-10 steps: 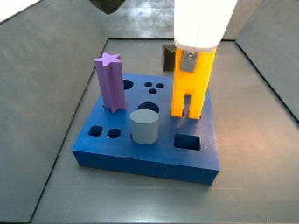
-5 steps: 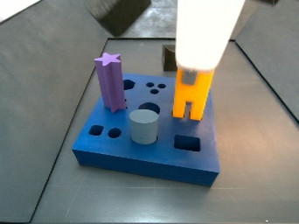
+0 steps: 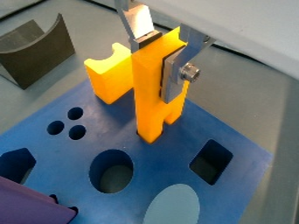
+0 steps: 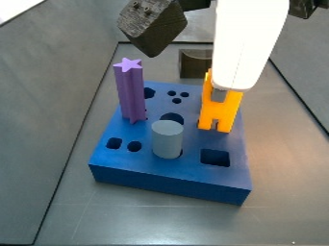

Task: Pick up the double-square object. Move up. Place the double-square object on the fixture. Regrasp the double-square object. Move to above the board. Insert the double-square object.
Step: Insert the double-square object.

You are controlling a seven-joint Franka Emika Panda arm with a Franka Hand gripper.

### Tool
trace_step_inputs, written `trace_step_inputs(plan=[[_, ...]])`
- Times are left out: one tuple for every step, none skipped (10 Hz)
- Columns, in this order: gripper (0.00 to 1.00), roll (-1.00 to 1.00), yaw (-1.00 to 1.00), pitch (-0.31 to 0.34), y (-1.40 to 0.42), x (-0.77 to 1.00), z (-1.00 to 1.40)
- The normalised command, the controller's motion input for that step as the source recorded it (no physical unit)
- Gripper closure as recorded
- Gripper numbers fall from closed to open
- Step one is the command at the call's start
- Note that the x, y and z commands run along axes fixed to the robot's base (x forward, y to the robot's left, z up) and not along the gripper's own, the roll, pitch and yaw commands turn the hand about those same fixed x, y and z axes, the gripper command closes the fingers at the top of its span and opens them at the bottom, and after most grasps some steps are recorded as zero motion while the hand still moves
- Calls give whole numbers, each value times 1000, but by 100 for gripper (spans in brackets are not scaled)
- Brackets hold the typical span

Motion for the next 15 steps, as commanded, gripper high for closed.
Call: trace_step_inputs(plan=[[100, 469, -146, 346, 6, 194, 0], [100, 187, -320, 393, 0, 229, -226], [100, 71, -323, 389, 0, 254, -334], [100, -27, 0, 124, 0, 249, -280], [100, 0, 0, -4, 0, 0, 0], [100, 0, 0, 0, 0, 0, -49], [100, -84, -23, 127, 137, 0, -840], [100, 0, -51, 116, 237, 0, -1000], [100, 0, -20, 100, 203, 0, -1000], [100, 0, 0, 96, 154, 0, -1000], [100, -94, 0, 0, 109, 0, 0], [100, 44, 0, 0, 0, 0, 0], [100, 11, 0, 0, 0, 0, 0], [100, 4, 0, 0, 11, 0, 0], [100, 0, 0, 0, 0, 0, 0]])
